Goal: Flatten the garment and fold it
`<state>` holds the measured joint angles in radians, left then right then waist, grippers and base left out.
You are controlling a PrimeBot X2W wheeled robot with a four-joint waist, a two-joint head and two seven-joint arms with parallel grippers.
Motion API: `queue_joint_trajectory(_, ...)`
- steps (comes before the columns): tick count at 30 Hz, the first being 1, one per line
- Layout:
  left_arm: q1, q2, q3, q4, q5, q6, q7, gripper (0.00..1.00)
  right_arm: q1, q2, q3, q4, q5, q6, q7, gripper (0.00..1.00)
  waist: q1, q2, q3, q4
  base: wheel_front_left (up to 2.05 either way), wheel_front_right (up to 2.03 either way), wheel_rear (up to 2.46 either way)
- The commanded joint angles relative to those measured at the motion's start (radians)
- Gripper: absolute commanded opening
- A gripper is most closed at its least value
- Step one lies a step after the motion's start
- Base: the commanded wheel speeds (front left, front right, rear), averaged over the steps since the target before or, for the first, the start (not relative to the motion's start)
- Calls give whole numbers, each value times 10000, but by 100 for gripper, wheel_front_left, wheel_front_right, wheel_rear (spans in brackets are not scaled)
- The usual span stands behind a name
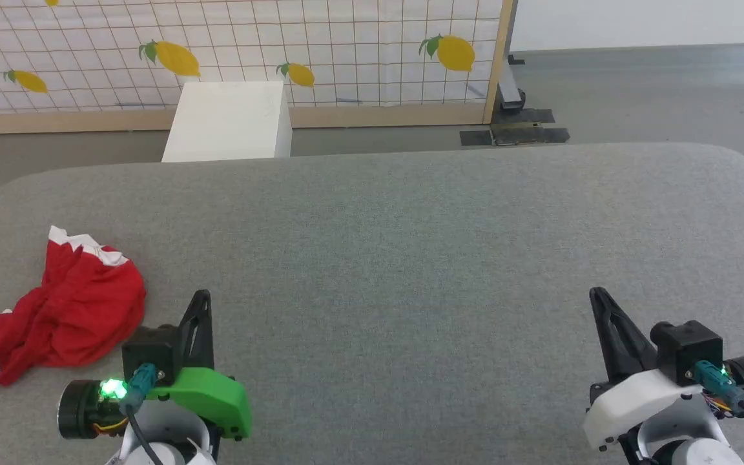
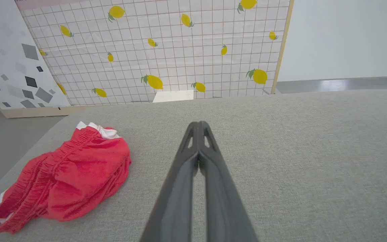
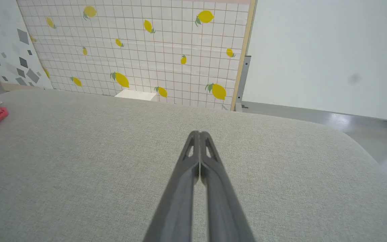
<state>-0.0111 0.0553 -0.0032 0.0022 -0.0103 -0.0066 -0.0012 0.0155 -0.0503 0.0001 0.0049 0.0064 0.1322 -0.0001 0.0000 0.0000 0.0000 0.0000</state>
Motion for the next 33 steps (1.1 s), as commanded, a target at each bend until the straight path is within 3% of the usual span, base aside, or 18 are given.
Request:
queue_joint_trajectory(1,111,-51,32,-22,103,66,12,0,-155,1,-1,-49,-64,-15,1,0,0,0,0,0,0,0,0)
queue_joint_trajectory(18,111,-51,32,-22,103,66,12,0,-155,1,-1,-49,-64,-15,1,0,0,0,0,0,0,0,0)
queue_joint_trajectory(19,-1,0,-2,2,-2,-2,0,100,1,0,0,2,0,0,0,100,0,0,0,0,0,0,0)
queue_joint_trajectory(33,10,-3,-64,171,-181,22,-231,100,63,0,-68,182,288,-1,-233,100,0,0,-6,45,0,0,0)
